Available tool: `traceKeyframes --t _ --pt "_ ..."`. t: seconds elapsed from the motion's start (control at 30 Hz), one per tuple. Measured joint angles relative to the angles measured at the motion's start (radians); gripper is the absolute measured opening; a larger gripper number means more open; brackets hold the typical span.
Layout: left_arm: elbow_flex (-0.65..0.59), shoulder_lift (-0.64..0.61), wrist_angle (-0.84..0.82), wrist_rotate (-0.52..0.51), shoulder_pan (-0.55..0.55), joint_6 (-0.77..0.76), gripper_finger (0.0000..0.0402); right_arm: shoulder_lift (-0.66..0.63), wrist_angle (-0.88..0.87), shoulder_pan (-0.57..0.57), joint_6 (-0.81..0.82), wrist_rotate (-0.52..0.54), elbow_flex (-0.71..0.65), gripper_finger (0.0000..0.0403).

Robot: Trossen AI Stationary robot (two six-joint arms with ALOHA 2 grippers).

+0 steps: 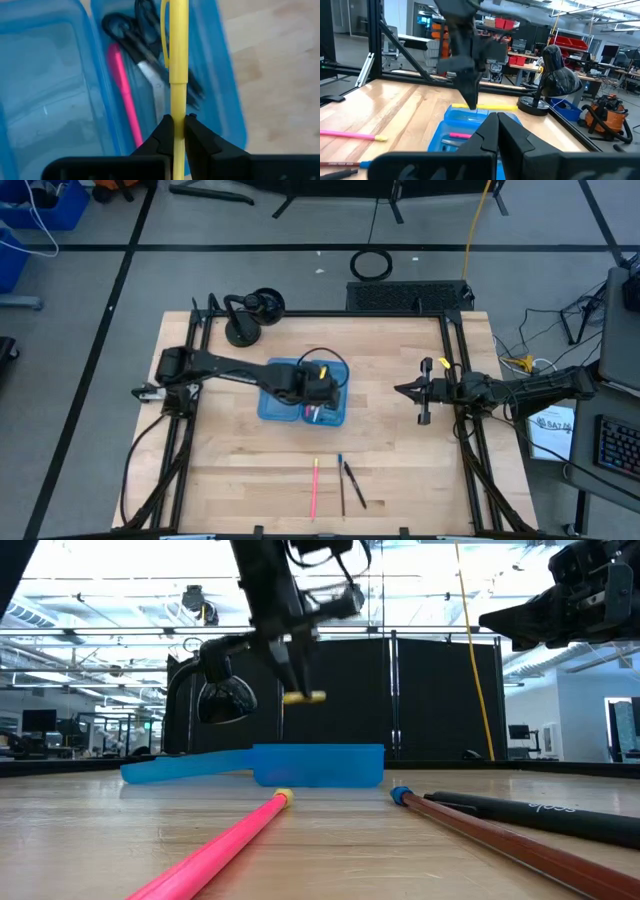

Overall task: Pick & place school supplies into a supply box
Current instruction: Put the yellow pen into the blue supply box

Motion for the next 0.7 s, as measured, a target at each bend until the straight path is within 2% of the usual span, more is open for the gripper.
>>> traceKeyframes --t 0.2,0.33,0.7 --pt "0.000 0.104 0.002 0.077 0.058 0.006 0.0026 0.000 0.000 0.000 0.000 0.000 0.000 0.0000" --pt "0.000 0.159 0.003 0.090 0.076 0.004 0.0026 0.000 -0.002 0.000 0.000 0.000 0.000 0.0000" --pt "0.001 0.196 0.006 0.090 0.088 0.018 0.0029 0.000 -0.003 0.000 0.000 0.000 0.000 0.0000"
